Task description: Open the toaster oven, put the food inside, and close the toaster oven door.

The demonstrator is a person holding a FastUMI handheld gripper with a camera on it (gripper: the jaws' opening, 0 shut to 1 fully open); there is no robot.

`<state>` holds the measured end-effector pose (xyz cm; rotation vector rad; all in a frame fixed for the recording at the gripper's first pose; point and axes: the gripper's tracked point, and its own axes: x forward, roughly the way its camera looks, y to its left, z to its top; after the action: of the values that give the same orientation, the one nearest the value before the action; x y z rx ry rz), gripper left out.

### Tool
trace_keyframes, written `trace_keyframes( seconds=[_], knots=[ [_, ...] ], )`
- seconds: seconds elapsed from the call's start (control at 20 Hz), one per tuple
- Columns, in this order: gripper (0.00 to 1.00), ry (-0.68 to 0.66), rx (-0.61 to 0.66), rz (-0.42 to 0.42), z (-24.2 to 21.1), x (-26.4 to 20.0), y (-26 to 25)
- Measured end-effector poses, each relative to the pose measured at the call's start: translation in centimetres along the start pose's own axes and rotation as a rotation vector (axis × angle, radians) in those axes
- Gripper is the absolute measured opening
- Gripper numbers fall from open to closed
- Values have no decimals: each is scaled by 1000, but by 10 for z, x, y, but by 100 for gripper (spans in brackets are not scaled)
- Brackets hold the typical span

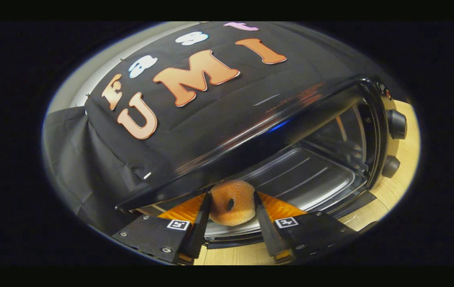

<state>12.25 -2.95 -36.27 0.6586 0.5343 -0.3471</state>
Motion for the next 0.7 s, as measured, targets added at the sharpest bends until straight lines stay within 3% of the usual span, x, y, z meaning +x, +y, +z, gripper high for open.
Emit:
trace_keyframes(
  seconds=[0.35,0.7],
  knots=[
    [78,-26,-117,12,8,-19,5],
    [83,-13,-211,3,20,-54,-4]
  ],
)
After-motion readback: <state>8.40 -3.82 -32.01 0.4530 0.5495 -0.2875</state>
